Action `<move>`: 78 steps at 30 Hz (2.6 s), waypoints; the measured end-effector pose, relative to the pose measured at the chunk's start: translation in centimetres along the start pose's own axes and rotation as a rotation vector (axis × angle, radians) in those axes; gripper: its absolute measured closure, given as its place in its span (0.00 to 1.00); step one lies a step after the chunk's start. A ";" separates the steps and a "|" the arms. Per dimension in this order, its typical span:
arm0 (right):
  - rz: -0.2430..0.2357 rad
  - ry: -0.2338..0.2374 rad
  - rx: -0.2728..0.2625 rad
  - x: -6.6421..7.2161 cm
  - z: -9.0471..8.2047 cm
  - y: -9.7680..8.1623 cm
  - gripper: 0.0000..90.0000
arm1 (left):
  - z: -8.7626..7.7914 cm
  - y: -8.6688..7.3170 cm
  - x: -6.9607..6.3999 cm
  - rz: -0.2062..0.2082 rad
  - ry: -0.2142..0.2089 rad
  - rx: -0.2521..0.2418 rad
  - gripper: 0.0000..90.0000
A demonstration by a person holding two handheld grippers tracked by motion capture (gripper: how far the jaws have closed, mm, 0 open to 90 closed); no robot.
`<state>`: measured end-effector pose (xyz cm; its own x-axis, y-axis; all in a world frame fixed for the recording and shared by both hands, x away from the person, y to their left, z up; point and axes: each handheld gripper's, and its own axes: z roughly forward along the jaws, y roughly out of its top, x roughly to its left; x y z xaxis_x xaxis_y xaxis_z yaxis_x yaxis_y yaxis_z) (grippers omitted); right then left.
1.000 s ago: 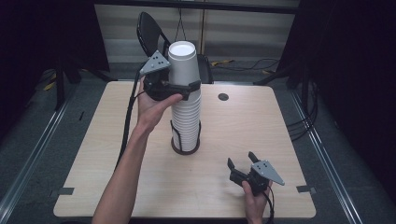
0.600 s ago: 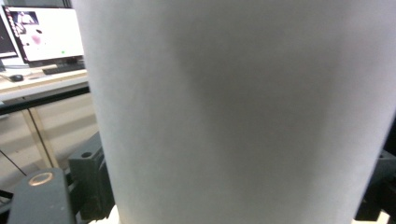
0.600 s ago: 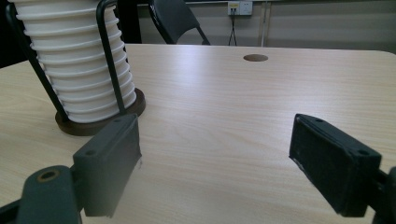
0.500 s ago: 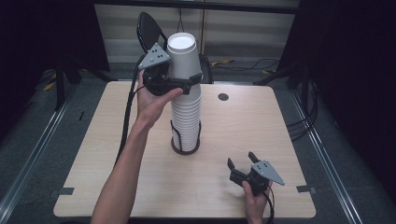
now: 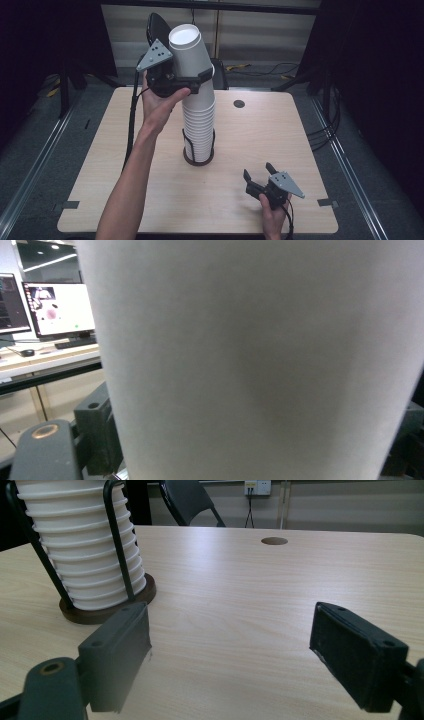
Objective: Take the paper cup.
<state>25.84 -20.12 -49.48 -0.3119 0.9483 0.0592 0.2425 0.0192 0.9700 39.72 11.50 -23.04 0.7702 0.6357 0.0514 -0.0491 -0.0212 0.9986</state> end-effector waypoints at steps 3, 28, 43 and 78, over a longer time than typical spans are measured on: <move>-0.001 0.000 0.000 0.0 0.0 0.0 0.17 | -0.1 0.4 -0.2 0.000 -0.001 -0.018 0.15; -0.002 -0.002 -0.001 0.0 0.0 0.0 0.18 | -4.7 2.3 1.1 -0.044 -0.006 -0.056 0.15; -0.003 -0.004 -0.001 0.0 0.0 0.0 0.17 | -7.4 1.2 0.5 -0.049 0.018 -0.019 0.14; -0.005 0.001 0.003 0.1 0.0 0.0 0.17 | -10.7 -8.5 -1.6 -0.134 0.054 0.084 0.14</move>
<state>25.80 -20.03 -49.47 -0.3141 0.9479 0.0542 0.2438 0.0253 0.9695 32.13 18.89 -31.76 0.7309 0.6777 -0.0812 0.1069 0.0039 0.9943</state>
